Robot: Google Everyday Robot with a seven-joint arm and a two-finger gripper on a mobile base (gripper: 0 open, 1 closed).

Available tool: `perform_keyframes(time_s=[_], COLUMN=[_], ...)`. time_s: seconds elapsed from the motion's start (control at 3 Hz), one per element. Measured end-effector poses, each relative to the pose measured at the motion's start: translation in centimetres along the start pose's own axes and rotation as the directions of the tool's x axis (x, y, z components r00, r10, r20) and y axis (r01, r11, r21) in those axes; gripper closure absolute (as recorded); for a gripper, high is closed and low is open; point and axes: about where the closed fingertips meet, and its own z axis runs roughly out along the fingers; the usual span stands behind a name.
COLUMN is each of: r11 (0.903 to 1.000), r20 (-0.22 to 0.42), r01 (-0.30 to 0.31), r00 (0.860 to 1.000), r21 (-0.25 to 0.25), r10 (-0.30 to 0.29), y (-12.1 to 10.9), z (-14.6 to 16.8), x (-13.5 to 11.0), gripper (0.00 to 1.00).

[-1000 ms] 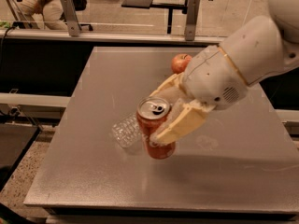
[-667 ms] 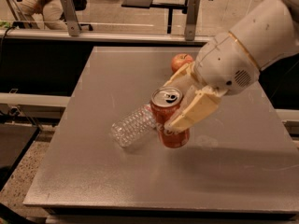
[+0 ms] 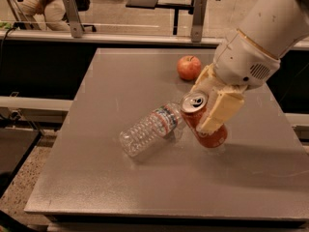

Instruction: Knock coke can over

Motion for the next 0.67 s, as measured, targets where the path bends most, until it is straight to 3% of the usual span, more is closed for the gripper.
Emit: perform_keyframes(time_s=[0.33,0.67], r11=[0.9993,0.9974], r20=[-0.181,-0.349], r01=[-0.011,-0.001], r00=[0.983,0.937], r21=[0.037,0.072], r10=[0.018,0.026], y=[-0.2,-0.5], z=[0.3,0.6], x=[2.9,5.5], gripper=[1.0,1.0])
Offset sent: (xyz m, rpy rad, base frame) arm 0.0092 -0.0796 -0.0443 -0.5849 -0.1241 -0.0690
